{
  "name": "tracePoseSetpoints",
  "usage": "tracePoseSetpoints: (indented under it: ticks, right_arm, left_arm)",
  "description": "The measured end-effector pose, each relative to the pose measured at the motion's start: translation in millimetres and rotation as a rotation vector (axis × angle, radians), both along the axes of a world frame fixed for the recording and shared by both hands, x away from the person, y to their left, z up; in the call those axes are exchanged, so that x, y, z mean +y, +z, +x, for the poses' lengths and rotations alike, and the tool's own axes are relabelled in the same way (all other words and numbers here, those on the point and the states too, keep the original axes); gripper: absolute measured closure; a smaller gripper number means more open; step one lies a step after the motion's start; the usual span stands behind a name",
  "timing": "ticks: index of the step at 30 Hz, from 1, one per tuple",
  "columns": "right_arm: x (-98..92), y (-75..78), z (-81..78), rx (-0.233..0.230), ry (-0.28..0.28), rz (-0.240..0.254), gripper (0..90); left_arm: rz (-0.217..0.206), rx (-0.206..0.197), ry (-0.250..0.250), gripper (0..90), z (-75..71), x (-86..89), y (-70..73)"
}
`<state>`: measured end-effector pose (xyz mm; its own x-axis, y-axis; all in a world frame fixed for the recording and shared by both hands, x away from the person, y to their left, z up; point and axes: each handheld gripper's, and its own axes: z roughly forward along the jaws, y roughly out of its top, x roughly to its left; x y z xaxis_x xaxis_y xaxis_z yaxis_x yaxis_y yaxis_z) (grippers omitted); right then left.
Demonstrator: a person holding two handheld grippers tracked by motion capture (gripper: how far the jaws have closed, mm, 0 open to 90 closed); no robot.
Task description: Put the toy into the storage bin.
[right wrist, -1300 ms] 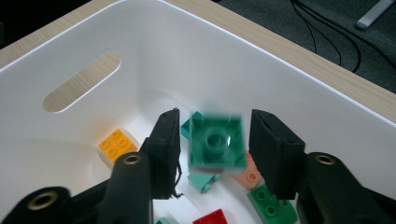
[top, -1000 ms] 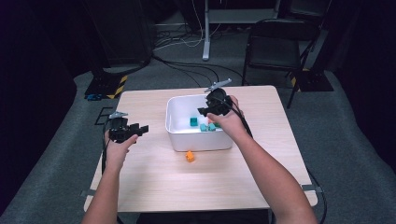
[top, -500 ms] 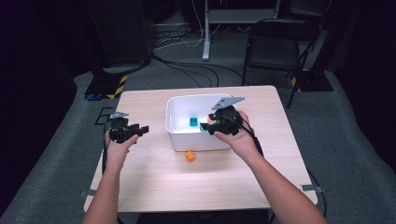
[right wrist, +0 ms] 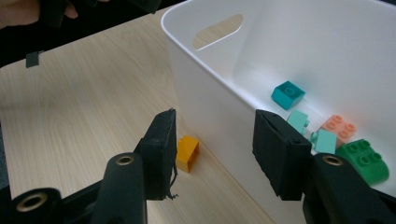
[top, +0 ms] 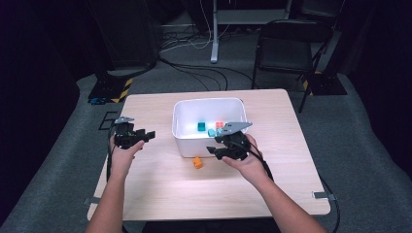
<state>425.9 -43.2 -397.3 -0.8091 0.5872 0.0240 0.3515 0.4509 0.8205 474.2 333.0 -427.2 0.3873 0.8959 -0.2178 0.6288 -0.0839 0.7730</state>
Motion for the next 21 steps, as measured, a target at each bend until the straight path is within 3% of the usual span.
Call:
tracePoseSetpoints:
  ticks: [7,11,21]
  right_arm:
    - [5.5,-22.1,-4.8,0.021,0.006,-0.002,49.5]
    - [8.4,-31.9,-7.6,-0.005,0.011,-0.029,49.5]
    - [20.0,-63.0,-9.1,0.043,0.025,-0.057,50.0]
  left_arm:
    - [-0.001,-0.001,0.003,44.9,-0.2,-0.4,-1.0]
    - [-0.008,0.001,0.008,45.0,-0.3,-1.1,-1.5]
    - [-0.005,0.002,0.006,45.0,-0.3,-0.9,-1.6]
